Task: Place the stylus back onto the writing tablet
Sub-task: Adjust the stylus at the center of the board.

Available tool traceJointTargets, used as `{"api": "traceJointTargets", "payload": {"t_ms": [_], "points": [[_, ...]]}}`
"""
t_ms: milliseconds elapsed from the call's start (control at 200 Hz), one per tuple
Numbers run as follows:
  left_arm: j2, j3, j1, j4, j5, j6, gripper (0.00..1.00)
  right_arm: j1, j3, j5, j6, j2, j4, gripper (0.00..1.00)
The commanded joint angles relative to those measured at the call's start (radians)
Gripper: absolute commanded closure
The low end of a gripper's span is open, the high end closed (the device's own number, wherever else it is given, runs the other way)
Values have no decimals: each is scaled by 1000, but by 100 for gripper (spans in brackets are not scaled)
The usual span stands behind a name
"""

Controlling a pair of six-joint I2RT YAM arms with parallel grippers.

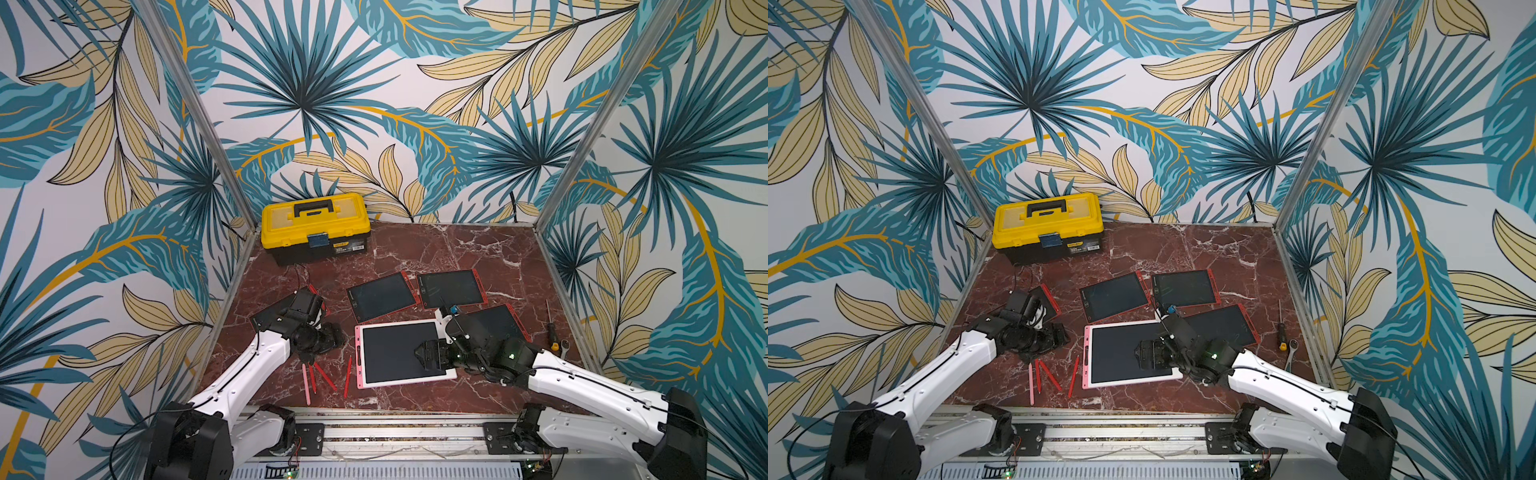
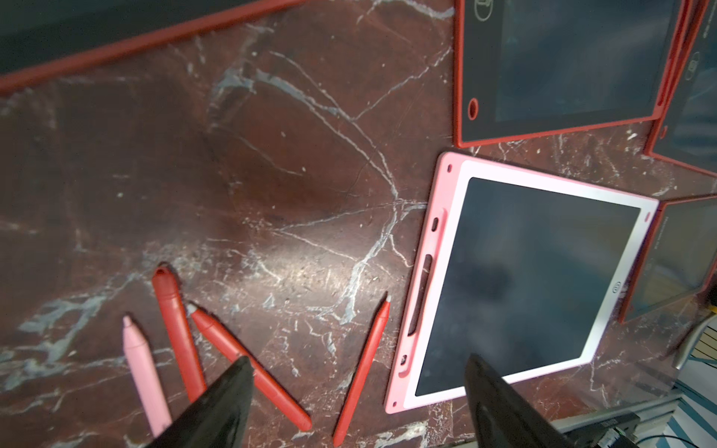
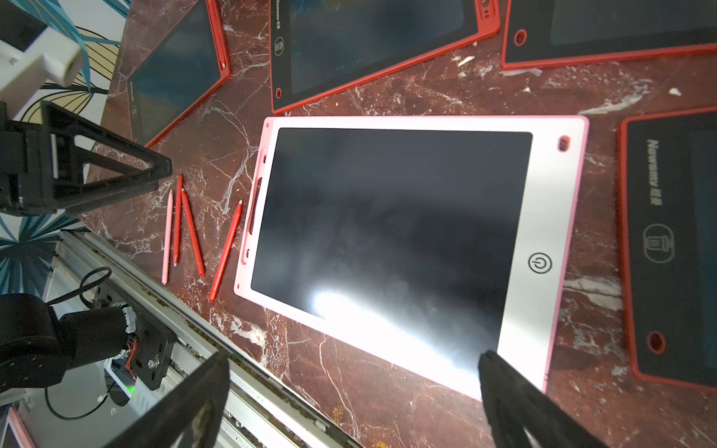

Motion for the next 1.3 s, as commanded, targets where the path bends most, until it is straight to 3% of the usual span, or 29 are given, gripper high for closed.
{"api": "traceJointTargets", "payload": {"t_ms": [0, 255, 396, 686, 911, 1297], "points": [[-3, -31, -7, -58, -89, -81, 18, 5, -22, -16, -9, -23, 54, 0], [39, -23, -21, -128, -202, -148, 27, 6, -88, -39, -3, -83, 180, 0], [22, -15, -21, -167, -267, -180, 37, 6, -125, -63, -1, -106, 265, 0], [88, -15, -21, -175, -297, -196, 51, 7, -156, -88, -15, -142, 329, 0], [118, -37, -18, -174, -305, -231, 56, 6, -183, -74, -9, -176, 342, 0], [135, -74, 55, -166, -284, -243, 70, 6, -203, -66, -13, -202, 341, 0]]}}
